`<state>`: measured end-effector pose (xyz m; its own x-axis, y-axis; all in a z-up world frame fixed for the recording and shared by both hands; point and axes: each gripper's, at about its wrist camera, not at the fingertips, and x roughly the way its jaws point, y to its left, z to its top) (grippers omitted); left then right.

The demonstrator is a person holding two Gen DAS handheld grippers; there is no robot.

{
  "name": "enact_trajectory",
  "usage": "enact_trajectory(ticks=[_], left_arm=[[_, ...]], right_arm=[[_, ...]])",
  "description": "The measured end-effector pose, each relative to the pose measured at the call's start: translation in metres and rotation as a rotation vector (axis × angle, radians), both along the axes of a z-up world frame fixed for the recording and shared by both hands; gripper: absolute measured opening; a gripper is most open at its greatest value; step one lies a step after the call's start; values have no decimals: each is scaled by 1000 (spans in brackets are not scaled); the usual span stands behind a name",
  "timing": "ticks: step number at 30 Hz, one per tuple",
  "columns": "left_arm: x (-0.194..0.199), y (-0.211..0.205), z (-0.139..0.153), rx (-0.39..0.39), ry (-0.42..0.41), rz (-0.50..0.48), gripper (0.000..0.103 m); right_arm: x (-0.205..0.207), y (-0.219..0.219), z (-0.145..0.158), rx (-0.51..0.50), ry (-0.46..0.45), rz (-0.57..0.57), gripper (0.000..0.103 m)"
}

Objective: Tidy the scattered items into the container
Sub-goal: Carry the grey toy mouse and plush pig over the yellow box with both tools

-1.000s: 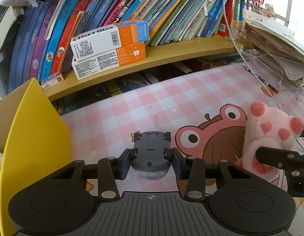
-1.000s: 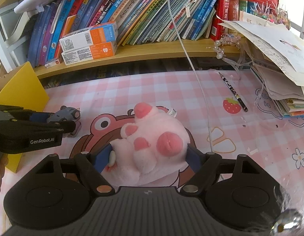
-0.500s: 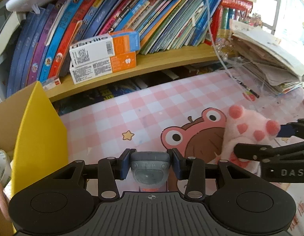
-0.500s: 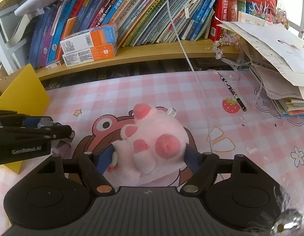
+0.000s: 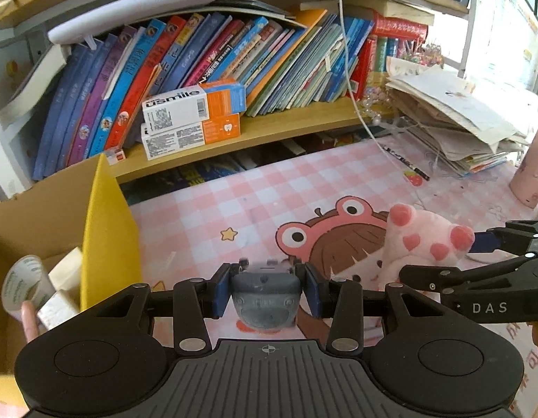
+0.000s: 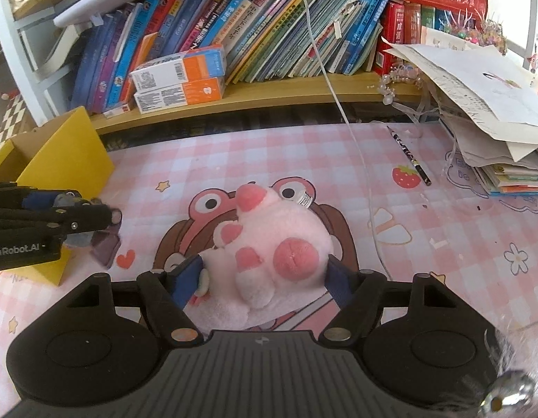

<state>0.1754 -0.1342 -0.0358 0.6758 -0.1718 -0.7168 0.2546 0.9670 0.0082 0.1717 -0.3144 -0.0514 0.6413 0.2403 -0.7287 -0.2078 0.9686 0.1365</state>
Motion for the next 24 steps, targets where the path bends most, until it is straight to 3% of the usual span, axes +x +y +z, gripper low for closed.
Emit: enact_trajectory(ticks=[24], left_arm=[[-84,18,22,-24,-21,-13,41]], right_arm=[[-83,27,21,-11,2,99,73]])
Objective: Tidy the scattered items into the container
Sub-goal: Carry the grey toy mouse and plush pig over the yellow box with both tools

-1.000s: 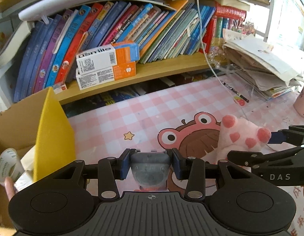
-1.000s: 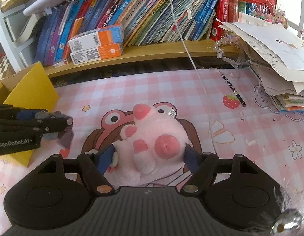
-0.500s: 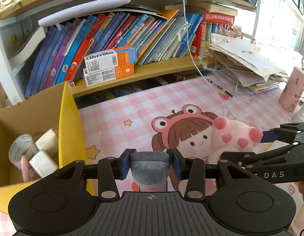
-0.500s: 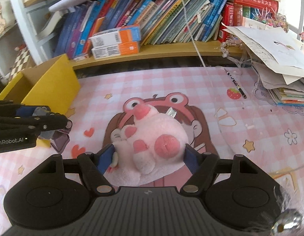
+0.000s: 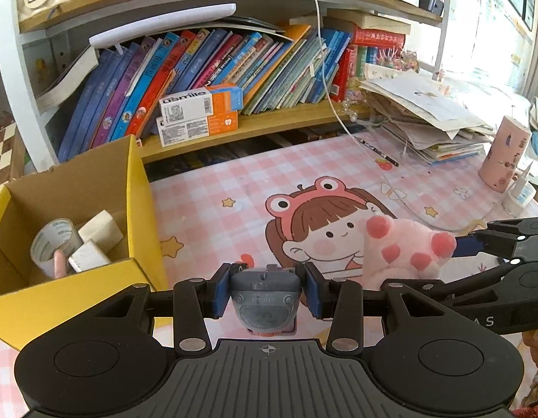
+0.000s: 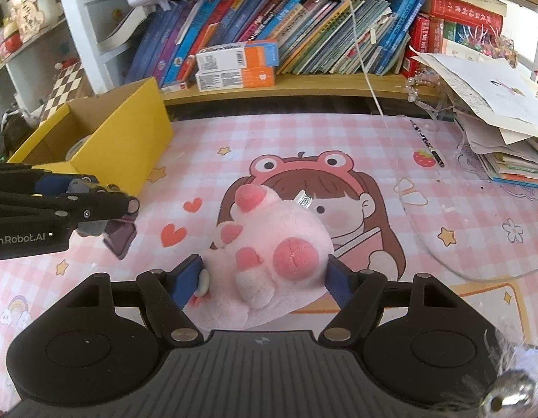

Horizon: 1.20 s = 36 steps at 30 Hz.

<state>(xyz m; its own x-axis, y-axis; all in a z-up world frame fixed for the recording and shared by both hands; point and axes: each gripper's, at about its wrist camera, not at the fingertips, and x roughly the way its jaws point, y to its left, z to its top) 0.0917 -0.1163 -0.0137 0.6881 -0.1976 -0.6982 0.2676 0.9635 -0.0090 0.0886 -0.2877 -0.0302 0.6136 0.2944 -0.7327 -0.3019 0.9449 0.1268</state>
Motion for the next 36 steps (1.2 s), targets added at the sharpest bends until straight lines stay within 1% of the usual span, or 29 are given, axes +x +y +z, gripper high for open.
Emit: enact_trajectory(ticks=[12,22,36], left_arm=[[-25,21,9,-27,-20,-16,41],[-48,56,15,-51,-32,-17,41],[-69,109,23,-92,-52,-2,41]], right_arm=[[-22,25,6,-20,-11,18,73],[-43,62,14,-41,-26,45,73],[-64,115,27,-68,-46,83,73]])
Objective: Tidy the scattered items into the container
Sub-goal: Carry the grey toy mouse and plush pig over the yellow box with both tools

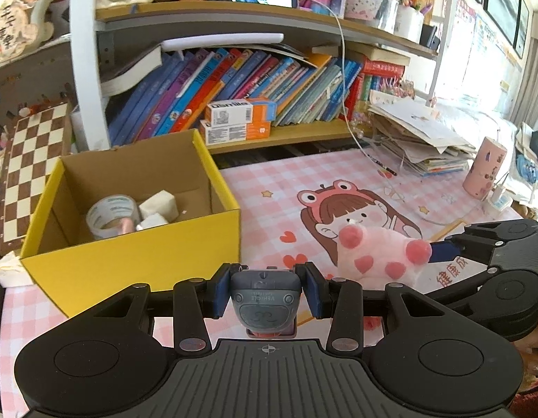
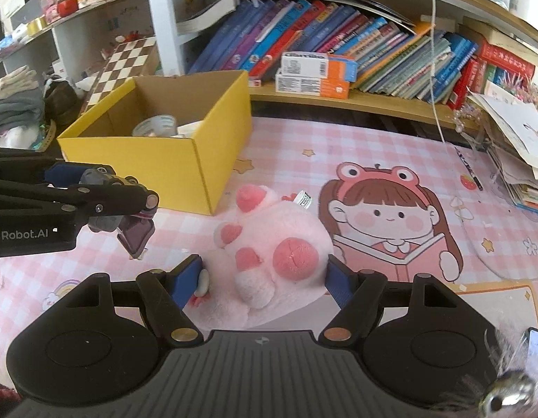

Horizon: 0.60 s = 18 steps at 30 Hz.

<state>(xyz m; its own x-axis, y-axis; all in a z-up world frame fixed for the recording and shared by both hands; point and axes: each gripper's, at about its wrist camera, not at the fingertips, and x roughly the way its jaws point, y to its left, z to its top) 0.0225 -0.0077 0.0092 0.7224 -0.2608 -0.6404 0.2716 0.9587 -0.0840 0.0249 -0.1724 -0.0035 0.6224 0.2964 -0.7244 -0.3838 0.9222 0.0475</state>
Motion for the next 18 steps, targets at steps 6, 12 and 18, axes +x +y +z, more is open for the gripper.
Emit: enact_trajectory(ticks=[6,12,18], left_arm=[[-6,22,4,-20,-16,16,41],[-7,44,6,-36,-28,40,41],[-7,65,11,-52,-45,64,41]], right_arm=[[-5,22,7,-7,-14,26,73],[-6,43,14,-10,-26,51,73],[-3,61,23,-12,-49,82,73]])
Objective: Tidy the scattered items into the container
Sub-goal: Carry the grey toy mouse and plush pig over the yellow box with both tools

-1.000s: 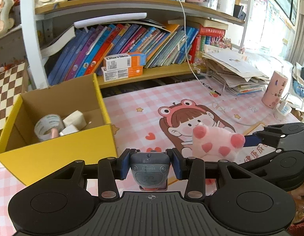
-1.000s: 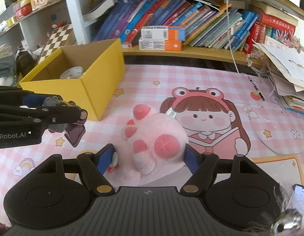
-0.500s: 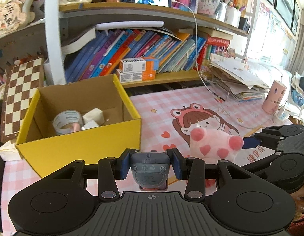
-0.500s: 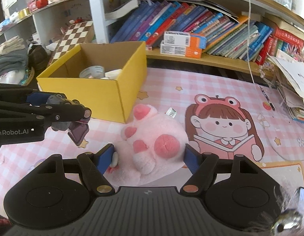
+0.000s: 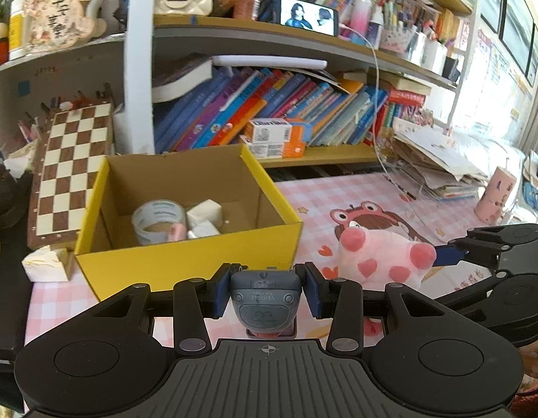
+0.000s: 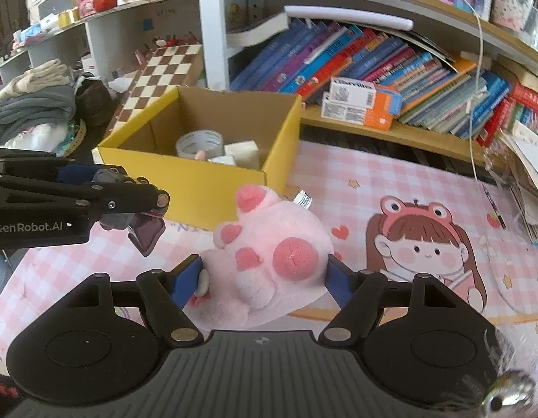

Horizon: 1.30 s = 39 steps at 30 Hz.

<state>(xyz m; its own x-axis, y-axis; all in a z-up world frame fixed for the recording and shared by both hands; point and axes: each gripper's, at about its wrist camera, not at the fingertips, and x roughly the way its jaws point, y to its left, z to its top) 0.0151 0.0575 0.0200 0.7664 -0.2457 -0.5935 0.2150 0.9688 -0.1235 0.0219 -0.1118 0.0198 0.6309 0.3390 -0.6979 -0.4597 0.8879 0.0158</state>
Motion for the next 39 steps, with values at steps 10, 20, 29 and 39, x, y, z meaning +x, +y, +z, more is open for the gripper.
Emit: enact_trajectory(ticks=[10,20,29,39], left_arm=[[11,32,12,-20,-44,41,41],[24,48,25,-28,-94,54,41],[38,57,28,-32,-111,68,41],[61,63,26,-31,-118,78,41]], right_arm=[[15,28,23,-11,-57,51,73],[31,48,37,-27,-92,101,73],[53,59,48,-38,-120,123,73],[80,71,50,-53,-136,138,74]])
